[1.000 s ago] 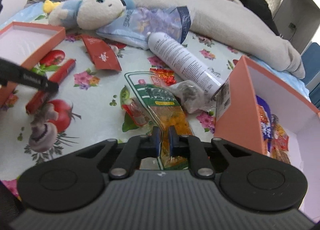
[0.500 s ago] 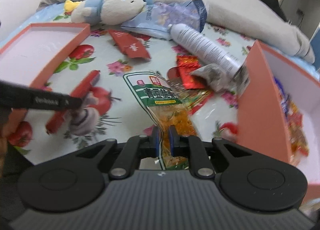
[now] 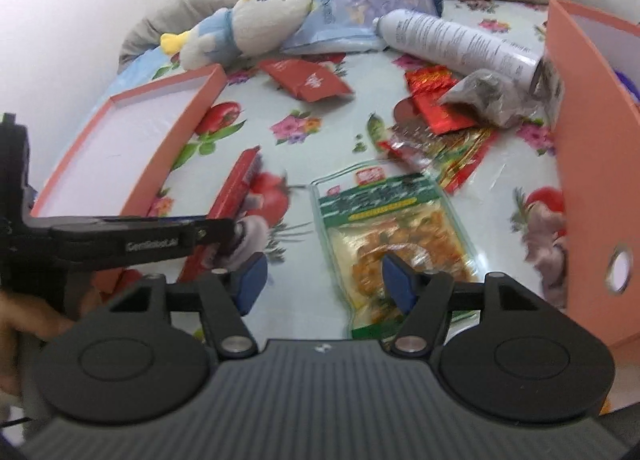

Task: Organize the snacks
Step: 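Grasp the green-labelled vegetable bag with the right tool while the left holds the sausage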

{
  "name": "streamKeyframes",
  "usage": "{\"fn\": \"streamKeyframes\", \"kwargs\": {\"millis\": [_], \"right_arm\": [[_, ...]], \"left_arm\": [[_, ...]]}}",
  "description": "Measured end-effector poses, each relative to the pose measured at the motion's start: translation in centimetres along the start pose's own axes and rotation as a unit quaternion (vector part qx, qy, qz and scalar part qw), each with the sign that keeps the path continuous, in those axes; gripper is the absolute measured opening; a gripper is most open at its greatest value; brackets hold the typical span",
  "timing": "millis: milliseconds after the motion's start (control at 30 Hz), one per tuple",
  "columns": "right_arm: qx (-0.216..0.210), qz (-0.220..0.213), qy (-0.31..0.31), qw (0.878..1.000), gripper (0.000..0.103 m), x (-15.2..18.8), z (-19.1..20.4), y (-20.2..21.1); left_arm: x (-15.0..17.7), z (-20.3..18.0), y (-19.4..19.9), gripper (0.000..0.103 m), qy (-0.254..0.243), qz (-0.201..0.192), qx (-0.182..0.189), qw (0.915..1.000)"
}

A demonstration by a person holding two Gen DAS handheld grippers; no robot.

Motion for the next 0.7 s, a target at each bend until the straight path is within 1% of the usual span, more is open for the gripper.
{"fn": "streamKeyframes", "kwargs": {"millis": [33,67,100,200,333,400,467,533,700], "right_arm": [[0.009,-0.003,0.011,1.0,0.08,-0.2,-0.3,-0.1],[0.01,-0.005,0.024,1.0,0.085,-0.3,-0.5,-0.3],[0.01,-0.005,0.036,0.999,0.088,-0.4,-0.7,-0.4],[0.027,0.01,0.06,0.998,0.088,-0.2,-1.6,-1.2],[0.051,0.031,0.055,0.997,0.088,0.5,-3.0,-2.3],[0.047,0.041,0.058,0.996,0.088,1.1,-3.2,-2.8],[0.045,0.044,0.066,0.996,0.096,1.6,-3.3,-3.1],[0.049,0.046,0.076,0.995,0.099,2.0,-3.4,-3.2],[0.051,0.051,0.092,0.993,0.099,2.3,-3.1,-3.4]], "left_arm": [[0.0,-0.1,-0.1,0.024,-0.005,0.0,0.0,1.0],[0.0,-0.1,-0.1,0.024,-0.01,-0.001,0.0,1.0],[0.0,-0.2,-0.1,0.024,-0.013,-0.001,-0.001,0.9999],[0.0,-0.3,-0.1,0.024,-0.017,-0.001,-0.003,0.9999],[0.0,-0.3,-0.2,0.024,-0.022,-0.001,-0.003,0.9998],[0.0,-0.4,-0.2,0.024,-0.024,-0.001,-0.004,0.9997],[0.0,-0.4,-0.2,0.024,-0.025,-0.001,-0.005,0.9997],[-0.1,-0.6,-0.3,0.024,-0.028,-0.001,-0.007,0.9996],[-0.1,-0.8,-0.4,0.024,-0.036,-0.004,-0.009,0.9993]]}}
Point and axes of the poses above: each gripper's, at about its wrist camera, not at the fingertips, and y roughly against the way its jaws point, z to its left, x to its underside, the point moved 9 cm from there along -y, roughly the way its jaws point, and after that the axes turned 11 degrees about -z, right-handed, at the moved point
